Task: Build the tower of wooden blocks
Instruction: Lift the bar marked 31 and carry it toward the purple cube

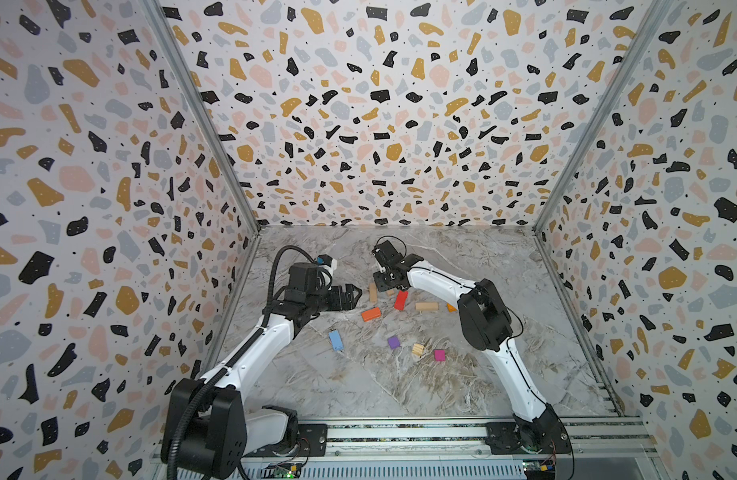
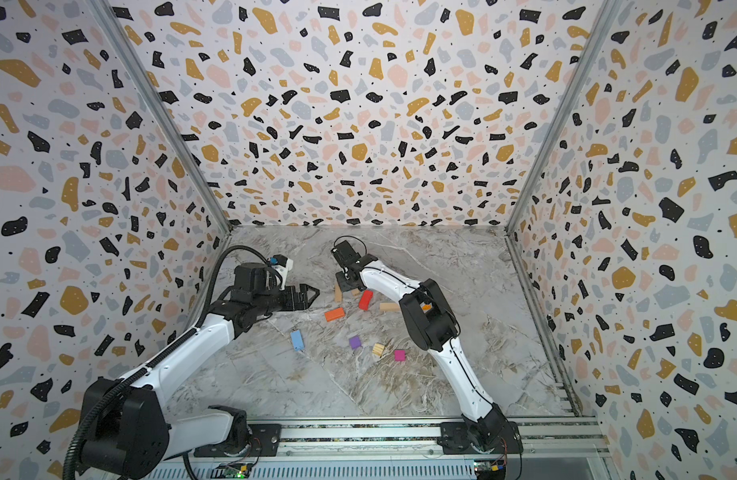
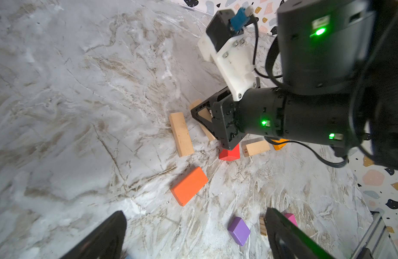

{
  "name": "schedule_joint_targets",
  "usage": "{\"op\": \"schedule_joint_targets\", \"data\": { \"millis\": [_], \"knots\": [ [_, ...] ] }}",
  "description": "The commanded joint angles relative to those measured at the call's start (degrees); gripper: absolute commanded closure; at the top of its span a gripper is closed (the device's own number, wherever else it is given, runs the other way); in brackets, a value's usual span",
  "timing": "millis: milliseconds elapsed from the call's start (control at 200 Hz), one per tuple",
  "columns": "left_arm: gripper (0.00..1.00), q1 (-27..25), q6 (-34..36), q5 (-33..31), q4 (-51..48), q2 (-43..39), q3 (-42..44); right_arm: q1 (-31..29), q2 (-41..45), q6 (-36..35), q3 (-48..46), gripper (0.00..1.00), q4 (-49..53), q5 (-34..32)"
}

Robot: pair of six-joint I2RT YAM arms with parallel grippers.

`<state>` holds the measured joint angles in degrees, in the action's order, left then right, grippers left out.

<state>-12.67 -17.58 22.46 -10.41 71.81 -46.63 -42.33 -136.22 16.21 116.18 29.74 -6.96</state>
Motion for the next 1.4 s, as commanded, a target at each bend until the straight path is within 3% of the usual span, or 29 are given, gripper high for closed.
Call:
{"op": "schedule_joint_targets", "data": {
  "millis": [0,175,676,976,1397],
  "knots": [
    [0.03,-0.34,0.45,-0.02,1.12,-0.81,0.05,-0.4,9.04,-3.73,-0.58,0.88,0.05,0.27],
    [0.03,-0.34,0.4,-0.24,1.2,-1.39,0.14,-0.48,16.33,-7.71,-8.15,0.89,-0.11,1.76],
    [0.03,-0.3,-0.7,0.68,1.63,-0.05,0.14,-5.11,41.26,-17.85,-45.61,0.9,-11.91,0.68],
    [0.03,-0.42,-1.05,1.07,1.94,0.03,0.4,-6.89,41.88,-18.66,-54.04,0.9,-16.27,-0.16],
    [0.03,-0.38,-0.88,1.08,1.89,0.06,0.36,-7.5,35.39,-19.87,-54.42,0.9,-18.98,0.63]
  ]
}}
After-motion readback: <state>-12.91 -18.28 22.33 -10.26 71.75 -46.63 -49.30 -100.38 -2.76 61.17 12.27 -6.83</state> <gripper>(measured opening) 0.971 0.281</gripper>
